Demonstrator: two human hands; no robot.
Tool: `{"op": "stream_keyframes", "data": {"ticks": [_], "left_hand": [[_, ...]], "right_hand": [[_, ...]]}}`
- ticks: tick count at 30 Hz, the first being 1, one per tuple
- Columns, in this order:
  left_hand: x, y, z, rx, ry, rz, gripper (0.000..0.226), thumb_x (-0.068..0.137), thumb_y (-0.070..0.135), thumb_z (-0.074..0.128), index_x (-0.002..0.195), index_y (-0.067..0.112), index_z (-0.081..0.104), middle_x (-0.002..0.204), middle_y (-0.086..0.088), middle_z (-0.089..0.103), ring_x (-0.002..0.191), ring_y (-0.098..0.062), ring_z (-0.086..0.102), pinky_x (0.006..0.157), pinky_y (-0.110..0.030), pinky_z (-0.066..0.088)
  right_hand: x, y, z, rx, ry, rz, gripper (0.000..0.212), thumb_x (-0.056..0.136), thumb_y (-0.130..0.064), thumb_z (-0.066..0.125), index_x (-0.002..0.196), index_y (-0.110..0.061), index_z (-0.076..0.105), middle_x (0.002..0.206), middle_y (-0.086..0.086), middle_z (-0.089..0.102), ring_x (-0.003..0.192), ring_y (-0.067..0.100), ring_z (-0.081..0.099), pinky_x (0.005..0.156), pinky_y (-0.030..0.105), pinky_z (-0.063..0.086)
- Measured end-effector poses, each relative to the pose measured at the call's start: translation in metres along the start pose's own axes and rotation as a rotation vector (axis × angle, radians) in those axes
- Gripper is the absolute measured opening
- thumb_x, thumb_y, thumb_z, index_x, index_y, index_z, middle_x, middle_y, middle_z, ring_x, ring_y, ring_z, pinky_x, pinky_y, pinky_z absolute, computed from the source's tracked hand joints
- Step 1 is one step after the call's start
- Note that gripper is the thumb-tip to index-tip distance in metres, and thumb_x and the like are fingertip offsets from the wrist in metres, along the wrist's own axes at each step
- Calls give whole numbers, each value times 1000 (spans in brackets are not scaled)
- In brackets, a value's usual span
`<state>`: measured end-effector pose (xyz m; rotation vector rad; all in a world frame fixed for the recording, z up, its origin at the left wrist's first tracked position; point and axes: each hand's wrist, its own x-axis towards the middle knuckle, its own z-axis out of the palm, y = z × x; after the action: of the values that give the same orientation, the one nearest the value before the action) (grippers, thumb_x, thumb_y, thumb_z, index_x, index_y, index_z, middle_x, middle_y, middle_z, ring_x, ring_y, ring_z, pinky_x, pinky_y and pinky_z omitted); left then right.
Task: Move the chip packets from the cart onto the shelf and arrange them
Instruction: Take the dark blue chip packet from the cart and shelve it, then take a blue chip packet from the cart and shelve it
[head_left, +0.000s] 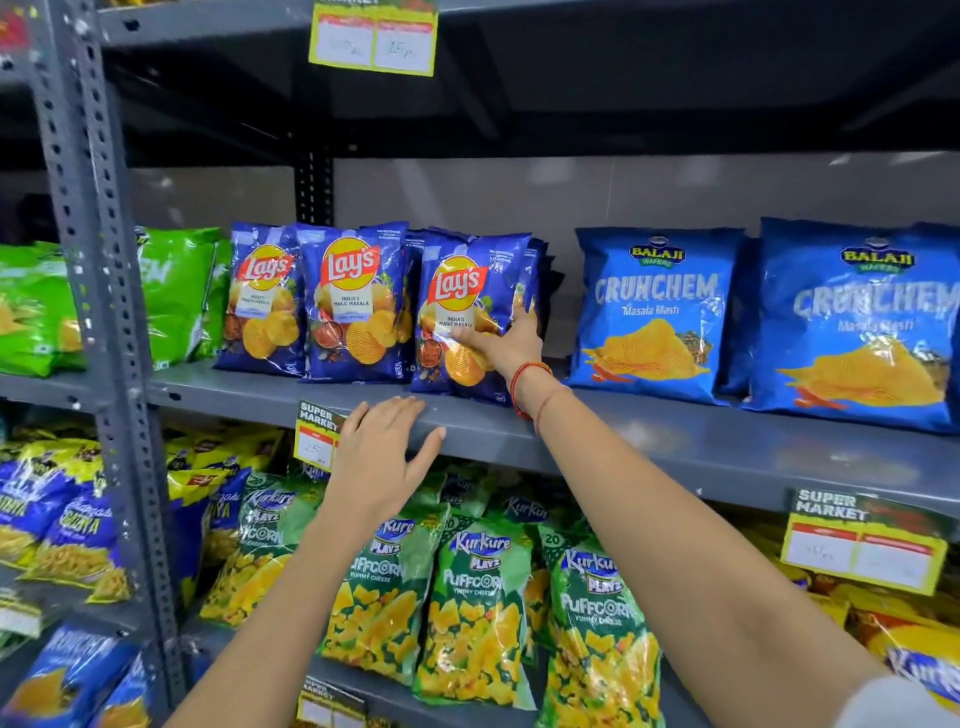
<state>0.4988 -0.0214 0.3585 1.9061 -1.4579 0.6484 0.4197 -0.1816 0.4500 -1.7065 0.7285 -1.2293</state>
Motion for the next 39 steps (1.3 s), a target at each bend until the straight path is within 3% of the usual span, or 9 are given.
{"op": "stream_keyframes", "data": {"ticks": [3,8,13,16,23,27,31,34,39], "left_hand": [[0,1,-1,-8,4,7,57,89,49,34,128,12,51,134,-6,56,129,-19,44,113,-41,20],[-13,20,0,-140,119,-5,47,89,41,41,122,10,55,128,-8,59,127,-23,47,108,-43,28],[-40,79,15,-390,214,139,36,91,33,44,113,9,60,117,-7,64,117,-20,52,99,-31,36],[-56,130,33,-578,149,281,32,92,29,45,108,7,63,111,-7,66,109,-16,53,100,-22,35],[-107,254,105,-848,-299,484,34,93,31,44,106,7,64,107,-10,66,105,-20,55,94,-21,37],[-158,326,157,-898,-633,575,35,93,34,44,110,9,62,110,-11,66,108,-26,56,93,-25,34],[-224,388,207,-907,-927,648,38,93,35,40,113,8,59,112,-14,64,109,-30,56,92,-34,39],[-277,423,239,-870,-1116,692,38,95,38,38,117,12,56,117,-12,62,112,-28,54,93,-36,40],[-353,467,290,-799,-1402,636,37,96,30,42,119,3,54,122,-21,59,115,-32,51,91,-26,29]], "right_hand": [[-4,1,-4,-17,2,2,93,66,-33,84,141,-9,35,143,11,48,131,28,45,108,37,39],[-29,-2,-35,-55,53,-68,69,67,-36,83,122,-12,49,109,5,55,108,22,56,85,27,44],[-88,3,-111,-17,177,-198,46,72,-27,80,108,-19,54,93,-11,55,81,9,59,74,20,47],[-139,19,-172,-27,309,-209,32,74,-23,79,97,-26,56,97,2,62,73,6,60,72,26,52],[-278,78,-314,-243,652,41,25,76,-24,75,95,-23,60,97,8,65,77,14,61,73,35,53],[-366,139,-377,-312,836,311,25,79,-14,74,99,-10,59,92,13,65,74,14,58,69,24,49],[-456,205,-416,-323,959,612,24,81,-3,69,101,-5,57,73,-1,57,63,7,53,60,13,46],[-518,256,-434,-301,1044,863,33,81,-6,72,108,5,57,83,11,60,60,4,54,56,13,46],[-594,342,-441,-143,1147,1198,48,77,-20,77,115,1,55,95,9,56,90,20,53,88,33,48]]}}
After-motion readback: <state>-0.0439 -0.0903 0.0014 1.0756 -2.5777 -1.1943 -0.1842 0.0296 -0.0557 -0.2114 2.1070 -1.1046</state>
